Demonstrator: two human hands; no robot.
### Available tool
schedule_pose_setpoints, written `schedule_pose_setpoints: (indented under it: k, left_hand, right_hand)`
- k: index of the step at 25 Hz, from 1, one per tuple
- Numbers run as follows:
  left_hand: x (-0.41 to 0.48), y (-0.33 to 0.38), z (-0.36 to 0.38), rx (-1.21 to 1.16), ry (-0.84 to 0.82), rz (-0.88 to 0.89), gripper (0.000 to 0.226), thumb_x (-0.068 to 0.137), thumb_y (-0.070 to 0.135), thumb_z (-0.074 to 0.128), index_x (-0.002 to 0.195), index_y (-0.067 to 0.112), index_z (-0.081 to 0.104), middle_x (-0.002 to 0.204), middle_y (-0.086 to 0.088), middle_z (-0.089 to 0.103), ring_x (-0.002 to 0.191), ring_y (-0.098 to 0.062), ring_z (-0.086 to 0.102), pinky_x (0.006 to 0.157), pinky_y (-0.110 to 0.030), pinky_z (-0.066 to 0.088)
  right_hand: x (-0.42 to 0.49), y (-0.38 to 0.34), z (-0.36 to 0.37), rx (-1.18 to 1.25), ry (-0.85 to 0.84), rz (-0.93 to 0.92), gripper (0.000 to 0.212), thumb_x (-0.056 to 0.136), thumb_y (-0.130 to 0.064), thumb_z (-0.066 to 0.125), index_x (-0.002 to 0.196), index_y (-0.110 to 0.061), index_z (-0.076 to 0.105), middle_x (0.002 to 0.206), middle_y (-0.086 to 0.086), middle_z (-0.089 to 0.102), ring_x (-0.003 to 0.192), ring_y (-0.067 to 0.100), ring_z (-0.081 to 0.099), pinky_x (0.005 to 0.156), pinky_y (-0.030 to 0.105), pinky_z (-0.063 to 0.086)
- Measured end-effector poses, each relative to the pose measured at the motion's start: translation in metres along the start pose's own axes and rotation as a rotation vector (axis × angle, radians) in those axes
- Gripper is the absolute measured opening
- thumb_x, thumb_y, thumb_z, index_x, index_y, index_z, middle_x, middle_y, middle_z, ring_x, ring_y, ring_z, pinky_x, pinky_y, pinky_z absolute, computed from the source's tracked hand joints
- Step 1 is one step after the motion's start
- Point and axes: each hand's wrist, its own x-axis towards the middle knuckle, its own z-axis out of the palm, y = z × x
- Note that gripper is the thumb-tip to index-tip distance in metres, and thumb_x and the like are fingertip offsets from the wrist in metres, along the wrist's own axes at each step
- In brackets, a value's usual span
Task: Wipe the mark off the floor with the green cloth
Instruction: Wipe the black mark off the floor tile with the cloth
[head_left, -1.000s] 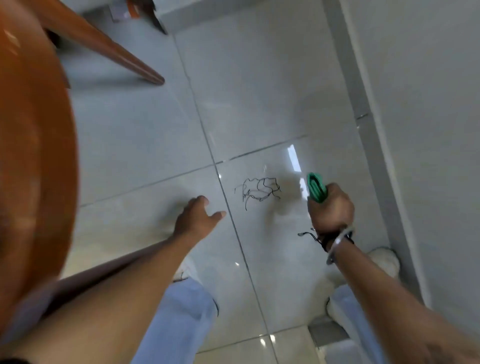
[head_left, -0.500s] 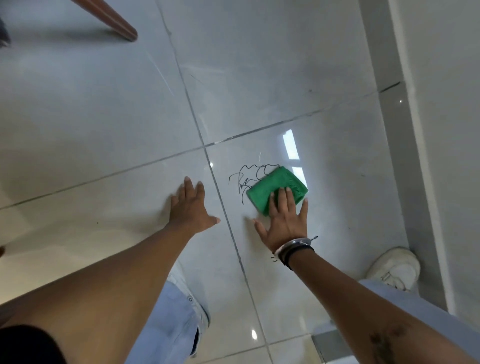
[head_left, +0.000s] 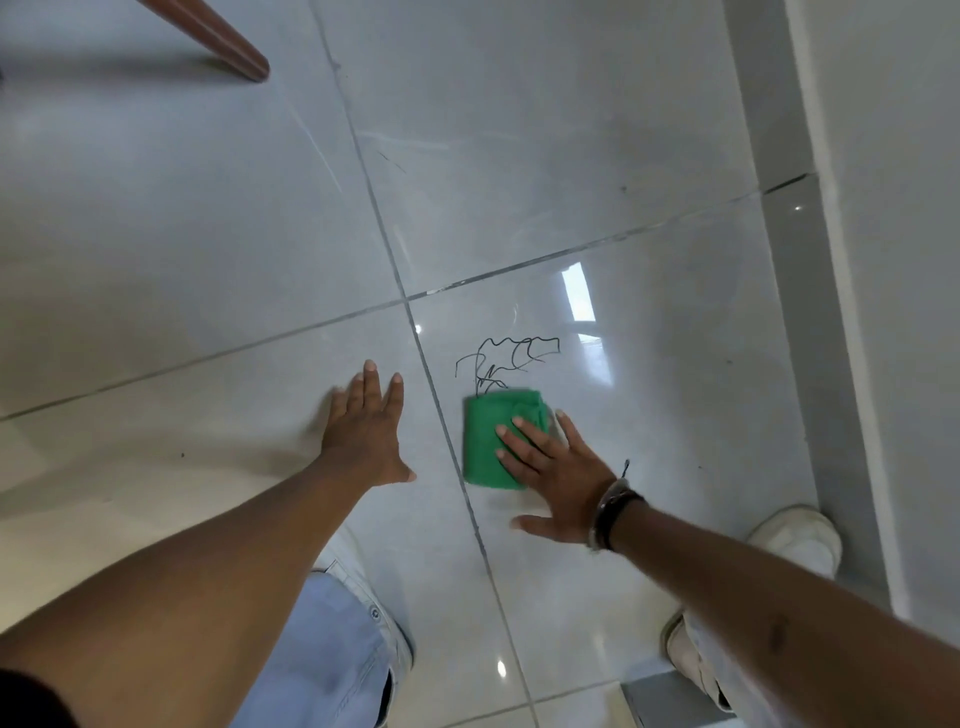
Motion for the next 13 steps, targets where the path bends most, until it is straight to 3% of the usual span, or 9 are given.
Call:
schedule_pose_setpoints:
  k: [1, 2, 5, 6, 7, 10, 11, 12, 13]
  left_hand:
    - [0.001, -0.001, -0.001, 0.041, -0.016, 0.008, 0.135, 0.067, 0.064, 0.073, 0.152, 0.016, -0.02, 0.159, -0.023, -0.027, 0.15, -0.036, -0.015, 0.123, -0.048, -0.002]
    - [0.001, -0.002, -0.001, 0.07, -0.028, 0.012, 0.137, 0.066, 0.065, 0.073, 0.152, 0.015, -0.021, 0.158, -0.023, -0.028, 0.15, -0.037, -0.016, 0.123, -0.047, -0.002]
    - [0.0, 0.003, 0.0, 0.07, -0.043, 0.003, 0.141, 0.064, 0.068, 0.073, 0.151, 0.014, -0.024, 0.156, -0.025, -0.032, 0.149, -0.037, -0.02, 0.123, -0.046, -0.004]
    - [-0.001, 0.005, 0.0, 0.074, -0.046, -0.001, 0.142, 0.063, 0.069, 0.073, 0.15, 0.013, -0.025, 0.155, -0.025, -0.033, 0.148, -0.037, -0.021, 0.124, -0.045, -0.004]
    - [-0.001, 0.006, -0.001, 0.082, -0.051, -0.002, 0.143, 0.063, 0.069, 0.073, 0.15, 0.013, -0.026, 0.155, -0.025, -0.033, 0.148, -0.037, -0.022, 0.124, -0.045, -0.004]
    - [-0.003, 0.002, -0.005, 0.113, -0.077, 0.013, 0.144, 0.063, 0.066, 0.075, 0.15, 0.013, -0.026, 0.155, -0.025, -0.033, 0.148, -0.037, -0.022, 0.124, -0.045, -0.004]
    - [-0.003, 0.0, -0.008, 0.128, -0.091, 0.022, 0.144, 0.063, 0.065, 0.076, 0.15, 0.014, -0.027, 0.155, -0.025, -0.034, 0.148, -0.036, -0.022, 0.124, -0.045, -0.004]
    - [-0.004, -0.001, -0.011, 0.143, -0.104, 0.027, 0.145, 0.062, 0.064, 0.078, 0.15, 0.014, -0.027, 0.154, -0.025, -0.035, 0.148, -0.036, -0.023, 0.124, -0.045, -0.004]
    - [-0.003, -0.002, -0.014, 0.152, -0.109, 0.029, 0.146, 0.062, 0.063, 0.079, 0.15, 0.014, -0.027, 0.154, -0.025, -0.035, 0.148, -0.036, -0.023, 0.124, -0.045, -0.005]
  right_hand:
    - [-0.006, 0.019, -0.001, -0.047, 0.055, -0.048, 0.079, 0.085, -0.07, 0.024, 0.145, -0.021, 0.041, 0.158, 0.003, 0.029, 0.147, 0.029, 0.021, 0.11, 0.065, -0.003]
    - [-0.005, 0.034, -0.005, -0.046, 0.128, 0.066, 0.077, 0.087, -0.068, 0.019, 0.143, -0.022, 0.045, 0.156, 0.003, 0.034, 0.145, 0.029, 0.028, 0.108, 0.068, -0.001]
    - [0.031, 0.053, -0.031, 0.378, 0.264, 0.95, 0.086, 0.083, -0.074, 0.013, 0.151, -0.023, 0.024, 0.163, 0.003, 0.011, 0.15, 0.023, 0.006, 0.112, 0.065, -0.003]
    - [0.047, 0.043, -0.041, 0.507, 0.235, 1.055, 0.092, 0.08, -0.078, 0.013, 0.152, -0.021, 0.019, 0.164, 0.003, 0.004, 0.15, 0.023, -0.001, 0.112, 0.065, -0.003]
    - [0.057, 0.03, -0.045, 0.497, 0.174, 0.986, 0.096, 0.077, -0.08, 0.013, 0.152, -0.02, 0.017, 0.164, 0.004, 0.002, 0.15, 0.023, -0.005, 0.113, 0.064, -0.005]
    - [0.041, -0.001, -0.027, 0.072, -0.067, 0.113, 0.09, 0.08, -0.077, 0.025, 0.15, -0.02, 0.028, 0.163, 0.004, 0.012, 0.15, 0.025, 0.002, 0.113, 0.06, -0.016]
    - [0.027, 0.007, -0.023, -0.028, -0.077, -0.082, 0.084, 0.082, -0.074, 0.029, 0.148, -0.021, 0.034, 0.162, 0.003, 0.019, 0.149, 0.026, 0.01, 0.113, 0.06, -0.015]
    - [0.019, 0.02, -0.02, -0.07, -0.017, -0.114, 0.079, 0.083, -0.071, 0.029, 0.145, -0.023, 0.04, 0.159, 0.001, 0.026, 0.147, 0.026, 0.019, 0.113, 0.061, -0.01]
    - [0.017, 0.034, -0.02, -0.072, 0.09, 0.023, 0.075, 0.085, -0.069, 0.027, 0.143, -0.025, 0.044, 0.157, -0.001, 0.032, 0.146, 0.025, 0.025, 0.112, 0.063, -0.004]
